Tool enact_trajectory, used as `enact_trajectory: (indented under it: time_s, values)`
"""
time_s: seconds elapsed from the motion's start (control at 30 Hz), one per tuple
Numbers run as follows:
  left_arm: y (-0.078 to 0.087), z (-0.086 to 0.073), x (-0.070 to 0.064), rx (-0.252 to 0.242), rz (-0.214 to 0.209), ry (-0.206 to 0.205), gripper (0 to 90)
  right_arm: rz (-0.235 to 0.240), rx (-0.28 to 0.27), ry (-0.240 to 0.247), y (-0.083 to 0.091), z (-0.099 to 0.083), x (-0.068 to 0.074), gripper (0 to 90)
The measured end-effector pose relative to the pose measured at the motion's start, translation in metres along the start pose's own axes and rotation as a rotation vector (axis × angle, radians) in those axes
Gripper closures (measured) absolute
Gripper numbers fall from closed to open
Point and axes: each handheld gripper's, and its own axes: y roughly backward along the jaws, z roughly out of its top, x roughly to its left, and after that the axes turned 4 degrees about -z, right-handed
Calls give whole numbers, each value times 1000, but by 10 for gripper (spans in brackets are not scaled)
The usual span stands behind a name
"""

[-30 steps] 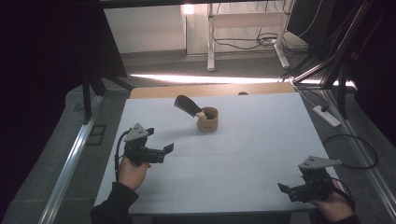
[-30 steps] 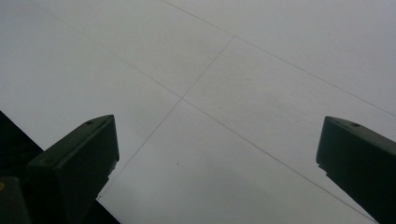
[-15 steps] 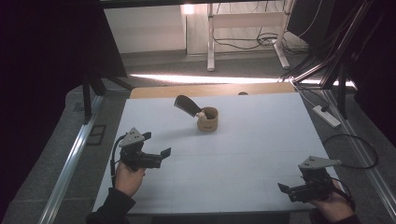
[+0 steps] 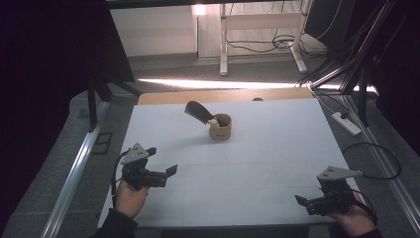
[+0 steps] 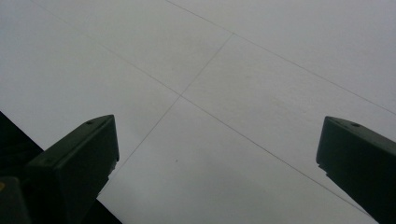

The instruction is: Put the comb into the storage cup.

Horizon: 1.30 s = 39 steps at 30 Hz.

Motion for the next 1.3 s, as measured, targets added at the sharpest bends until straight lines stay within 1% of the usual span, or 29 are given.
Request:
enact_trajectory:
  time_s: [0.23,0.6,0.93,1.3]
  values:
    - [7,-5,-3,4,7,6,0,-5,4,4,0,0,0,0]
    - [22,-16,-6,5,17,30,0,-7,7,4,0,0,1,0]
    - [34,-26,-8,19,37,49,0,-9,8,6,-1,0,1,0]
    - [47,-40,-10,27,61,80,0,-12,11,9,-1,0,1,0]
